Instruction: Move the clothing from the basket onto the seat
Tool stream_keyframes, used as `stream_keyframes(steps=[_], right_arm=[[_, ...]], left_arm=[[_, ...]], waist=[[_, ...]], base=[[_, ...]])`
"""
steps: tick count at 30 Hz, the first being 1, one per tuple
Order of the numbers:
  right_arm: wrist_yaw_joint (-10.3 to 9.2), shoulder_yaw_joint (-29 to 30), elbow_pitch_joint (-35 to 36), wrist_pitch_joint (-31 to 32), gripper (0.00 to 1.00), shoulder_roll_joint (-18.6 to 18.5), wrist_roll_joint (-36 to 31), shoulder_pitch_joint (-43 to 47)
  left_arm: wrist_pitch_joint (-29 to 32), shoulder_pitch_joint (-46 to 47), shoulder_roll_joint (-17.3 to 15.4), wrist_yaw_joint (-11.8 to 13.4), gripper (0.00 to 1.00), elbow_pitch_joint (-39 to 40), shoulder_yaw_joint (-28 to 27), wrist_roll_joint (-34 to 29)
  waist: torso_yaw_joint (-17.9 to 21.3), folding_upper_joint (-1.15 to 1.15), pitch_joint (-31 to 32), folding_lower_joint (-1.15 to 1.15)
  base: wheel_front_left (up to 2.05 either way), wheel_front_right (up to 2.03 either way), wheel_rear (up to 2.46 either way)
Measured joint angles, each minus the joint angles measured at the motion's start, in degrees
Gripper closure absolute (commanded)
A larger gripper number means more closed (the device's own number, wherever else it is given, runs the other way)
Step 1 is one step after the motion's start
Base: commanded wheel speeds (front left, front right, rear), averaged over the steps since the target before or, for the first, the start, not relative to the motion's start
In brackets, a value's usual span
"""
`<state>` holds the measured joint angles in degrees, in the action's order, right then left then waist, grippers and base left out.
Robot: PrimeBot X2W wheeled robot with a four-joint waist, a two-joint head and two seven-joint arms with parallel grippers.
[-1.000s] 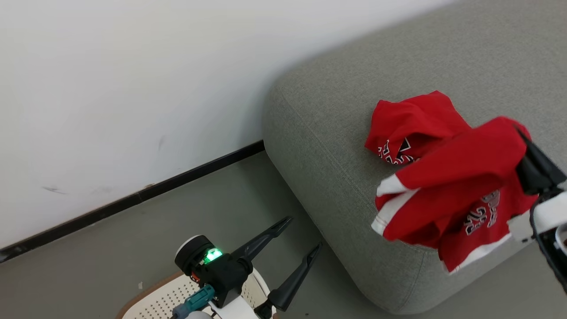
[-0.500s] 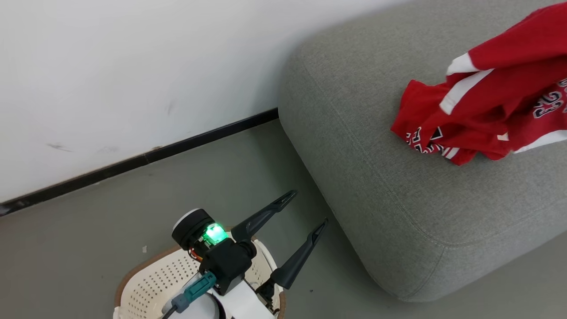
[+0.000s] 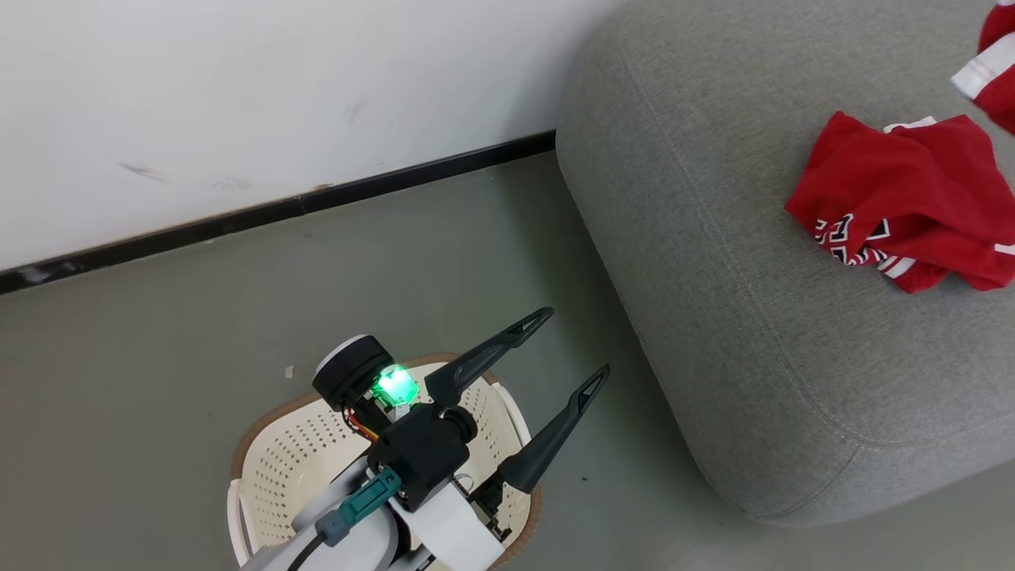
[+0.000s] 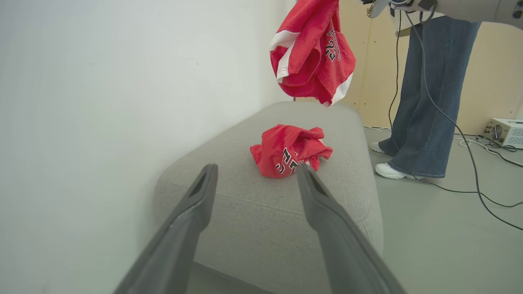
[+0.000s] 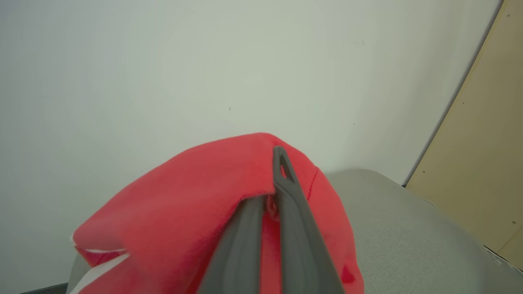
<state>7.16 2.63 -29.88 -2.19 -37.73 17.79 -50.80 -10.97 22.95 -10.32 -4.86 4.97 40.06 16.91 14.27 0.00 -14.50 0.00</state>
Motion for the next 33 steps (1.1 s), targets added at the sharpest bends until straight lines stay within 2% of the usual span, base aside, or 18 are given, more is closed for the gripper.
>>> stream_keyframes(steps=[7, 13, 23, 33], right_arm=[[0.00, 4.50, -3.12, -3.75, 1.00, -0.36, -4.39, -1.27], [0.00, 4.65, -7.56, -6.49, 1.00, 0.51, -8.02, 0.26], [0.00, 6.67, -15.12, -9.25, 1.00, 6.70, -7.78, 5.26], [0.00, 8.14, -15.67, -10.96, 1.00, 10.36, -6.04, 5.74]], left_arm=[[0.46, 2.60, -0.10, -0.01, 0.00, 1.69, 0.09, -1.42], [1.38, 4.54, 0.77, -0.20, 0.00, 2.26, 1.67, -1.58], [1.90, 8.20, 1.41, -0.85, 0.00, 2.05, 3.69, -2.13], [1.88, 10.99, 1.25, -1.35, 0.00, 0.81, 3.76, -2.52]], waist=[[-2.34, 0.00, -3.22, 0.00], [-3.88, 0.00, -5.99, 0.00], [-5.44, 0.00, -10.60, 0.00], [-5.49, 0.00, -14.11, 0.00]], base=[[0.00, 0.00, 0.00], [0.00, 0.00, 0.00], [0.00, 0.00, 0.00], [0.00, 0.00, 0.00]])
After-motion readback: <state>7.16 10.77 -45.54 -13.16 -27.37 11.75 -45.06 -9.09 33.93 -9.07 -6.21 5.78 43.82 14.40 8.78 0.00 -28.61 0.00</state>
